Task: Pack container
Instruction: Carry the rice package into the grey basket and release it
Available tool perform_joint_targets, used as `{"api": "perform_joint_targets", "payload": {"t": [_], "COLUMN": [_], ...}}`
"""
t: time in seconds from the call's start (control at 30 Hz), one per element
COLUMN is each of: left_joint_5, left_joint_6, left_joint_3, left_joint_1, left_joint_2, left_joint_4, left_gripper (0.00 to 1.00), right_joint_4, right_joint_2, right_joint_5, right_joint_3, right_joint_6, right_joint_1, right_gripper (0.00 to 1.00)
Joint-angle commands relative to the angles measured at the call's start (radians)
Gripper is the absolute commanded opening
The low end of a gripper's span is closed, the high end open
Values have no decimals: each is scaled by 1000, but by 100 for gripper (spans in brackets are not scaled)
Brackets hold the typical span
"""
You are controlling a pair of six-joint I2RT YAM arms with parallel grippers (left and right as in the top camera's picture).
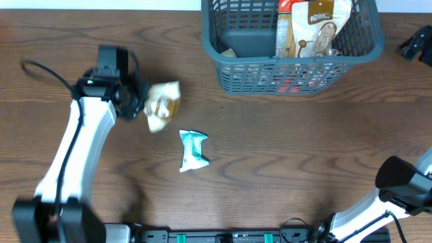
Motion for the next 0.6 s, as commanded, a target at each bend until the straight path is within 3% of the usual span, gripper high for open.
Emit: {"api": "perform_joint_targets", "payload": {"t": [0.0,0.27,0.43,0.57], "left_joint_5": [-4,-52,-238,-263], "left_joint_6": [330,427,406,348], "left_joint_3": [180,359,359,359], "left_joint_1": [-95,-321,-404,-439], "left_joint_2": [-130,-211,-161,-64], "left_joint_4": [37,335,515,715], "left_gripper": [6,6,6,6], "right_joint_4": [4,-14,-17,-28], "right_joint_2": [9,9,9,9], "right_joint_5": [8,8,8,8], "right_joint_3": [-1,-1,-1,-1], "right_joint_6": [8,8,8,8], "right_joint_1": [6,6,6,6], "right_gripper": [99,99,99,99]}}
